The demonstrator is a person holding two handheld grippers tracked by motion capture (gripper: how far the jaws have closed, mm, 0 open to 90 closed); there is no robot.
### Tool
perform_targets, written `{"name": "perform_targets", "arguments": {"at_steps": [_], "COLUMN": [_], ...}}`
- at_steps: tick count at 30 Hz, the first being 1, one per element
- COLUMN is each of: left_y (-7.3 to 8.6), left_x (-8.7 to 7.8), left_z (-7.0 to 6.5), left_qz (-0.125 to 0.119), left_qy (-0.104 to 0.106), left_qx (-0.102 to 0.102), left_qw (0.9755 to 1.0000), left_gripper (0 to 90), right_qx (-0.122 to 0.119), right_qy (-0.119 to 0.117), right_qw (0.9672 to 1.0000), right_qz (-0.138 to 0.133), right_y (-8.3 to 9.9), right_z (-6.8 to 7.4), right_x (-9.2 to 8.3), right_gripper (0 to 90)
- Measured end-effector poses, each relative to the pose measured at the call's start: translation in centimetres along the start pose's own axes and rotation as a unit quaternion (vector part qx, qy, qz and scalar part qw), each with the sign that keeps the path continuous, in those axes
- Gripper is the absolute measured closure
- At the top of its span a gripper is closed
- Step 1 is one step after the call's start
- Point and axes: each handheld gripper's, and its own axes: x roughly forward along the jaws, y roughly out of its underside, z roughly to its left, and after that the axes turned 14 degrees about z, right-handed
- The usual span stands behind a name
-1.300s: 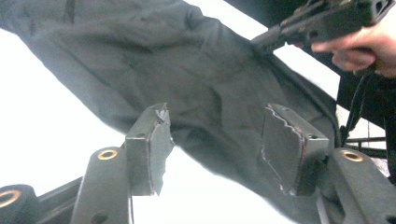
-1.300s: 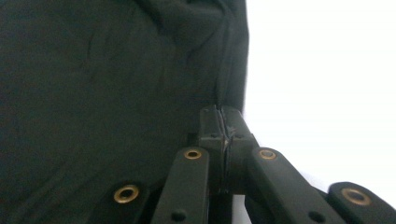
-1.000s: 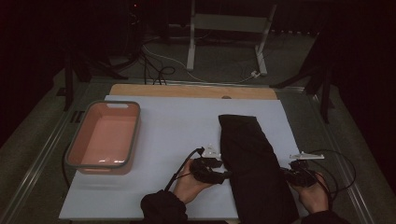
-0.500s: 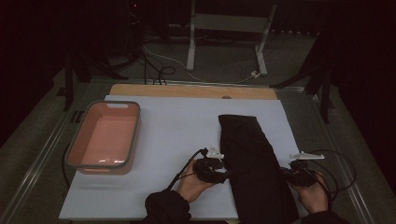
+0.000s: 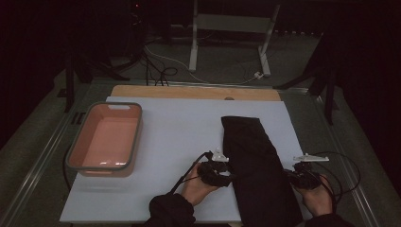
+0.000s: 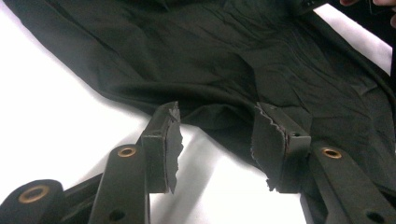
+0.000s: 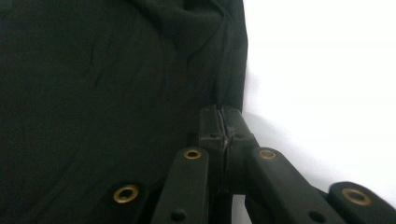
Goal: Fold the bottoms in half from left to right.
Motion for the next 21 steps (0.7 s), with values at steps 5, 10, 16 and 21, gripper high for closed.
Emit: {"name": "perform_targets", "arguments": {"at_steps": [5,10,16,21], "left_y": [0.0,-0.3,-1.0,-1.1], "left_x": [0.4,0.9,1.8,2.3], "left_z": [0.0,-0.1,-0.1,-0.4], "left_qz": [0.007,0.013,0.028,0.046], "left_qy": [-0.002,-0.010,-0.015,-0.021], "left_qx": [0.001,-0.001,0.003,0.014], "left_qw": [1.0000,0.9999,0.9995,0.9986], "left_gripper": [54.2,55.7,65.6,88.5], "right_qx": [0.002,0.001,0.000,0.002], "right_qy": [0.000,0.001,-0.002,-0.001], "right_qw": [1.0000,1.0000,1.0000,1.0000], "right_qz": [-0.001,-0.001,0.001,-0.001], "right_y": [0.0,0.0,0.0,0.1], "right_z": [-0.1,-0.1,-0.1,-0.2], "right_x": [0.0,0.0,0.0,0.0], "right_gripper": [88.7,88.7,88.7,88.7]}}
